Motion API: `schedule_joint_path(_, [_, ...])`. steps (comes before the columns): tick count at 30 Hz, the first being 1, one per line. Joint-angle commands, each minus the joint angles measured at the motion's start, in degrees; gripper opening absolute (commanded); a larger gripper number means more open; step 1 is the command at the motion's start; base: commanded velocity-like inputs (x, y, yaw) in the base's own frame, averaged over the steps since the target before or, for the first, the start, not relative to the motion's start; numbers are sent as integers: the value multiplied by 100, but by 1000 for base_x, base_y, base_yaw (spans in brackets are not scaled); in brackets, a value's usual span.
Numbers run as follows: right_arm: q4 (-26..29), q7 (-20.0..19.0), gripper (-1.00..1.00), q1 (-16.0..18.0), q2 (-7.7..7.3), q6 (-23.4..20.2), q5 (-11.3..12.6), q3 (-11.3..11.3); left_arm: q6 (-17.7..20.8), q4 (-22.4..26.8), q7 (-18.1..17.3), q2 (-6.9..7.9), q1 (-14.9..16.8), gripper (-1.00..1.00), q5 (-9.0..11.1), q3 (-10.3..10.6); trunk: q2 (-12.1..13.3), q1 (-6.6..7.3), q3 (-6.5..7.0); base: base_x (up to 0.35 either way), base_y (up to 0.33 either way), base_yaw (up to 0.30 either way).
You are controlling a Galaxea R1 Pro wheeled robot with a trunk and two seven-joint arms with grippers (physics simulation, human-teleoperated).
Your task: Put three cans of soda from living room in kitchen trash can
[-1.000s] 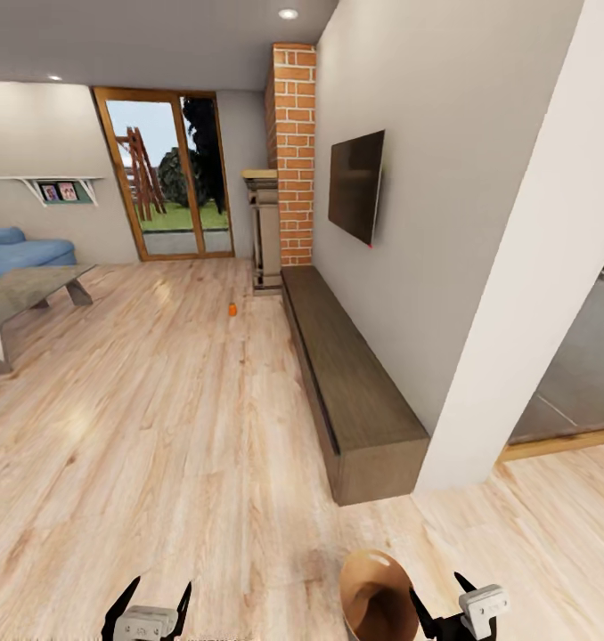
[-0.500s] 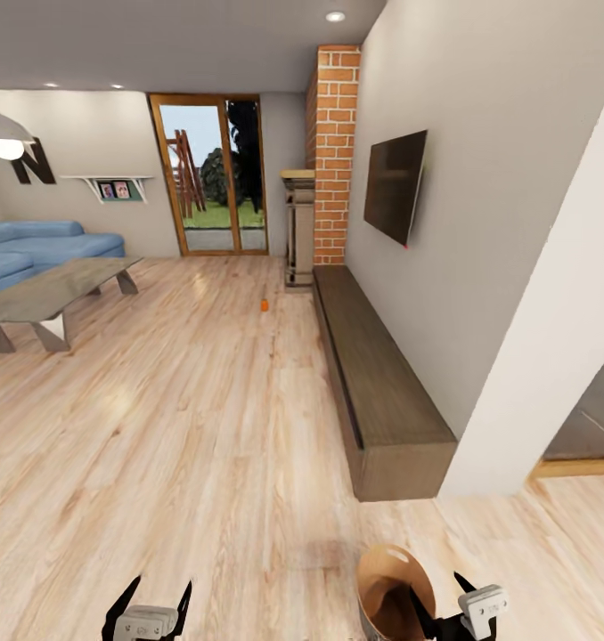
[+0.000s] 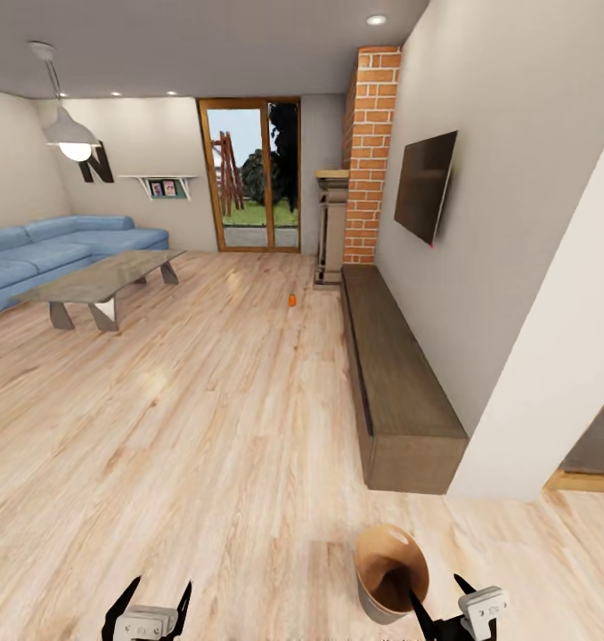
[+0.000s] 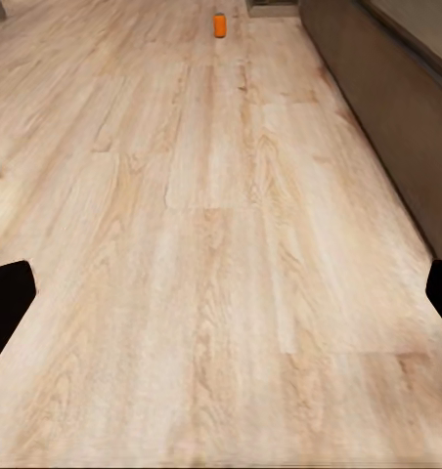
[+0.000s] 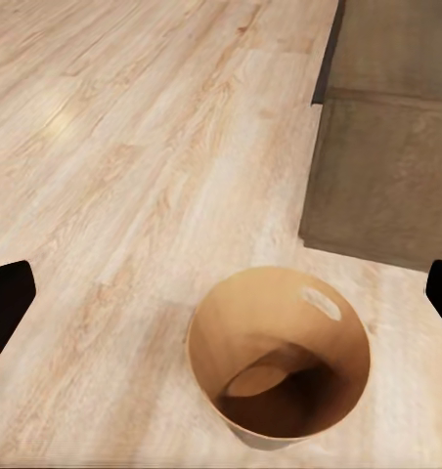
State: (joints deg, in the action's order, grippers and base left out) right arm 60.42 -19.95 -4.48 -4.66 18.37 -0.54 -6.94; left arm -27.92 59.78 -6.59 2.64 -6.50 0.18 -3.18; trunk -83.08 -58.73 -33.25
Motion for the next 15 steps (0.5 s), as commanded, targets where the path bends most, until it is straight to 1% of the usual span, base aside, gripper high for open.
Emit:
schedule_joint_path(1, [-1,0,100,0,0,0,0,0,-4,-2,2,0,0,100,0,0,0,0,0,-141,-133,249])
schedule_joint_path(7, [-3,0,100,0,0,0,1,0,-17,-3,0,0,0,100,0,-1,0,0,0,-59,-56,215])
schedule_joint_path(11, [-4,0,100,0,0,0,0,0,-19,-2,-2,0,0,100,0,-1,0,0,0,26,-16,96])
schedule_joint_path(15, [-3,0,100,0,0,0,0,0,-20,3,-2,0,0,100,0,-1,0,0,0,158,-6,36])
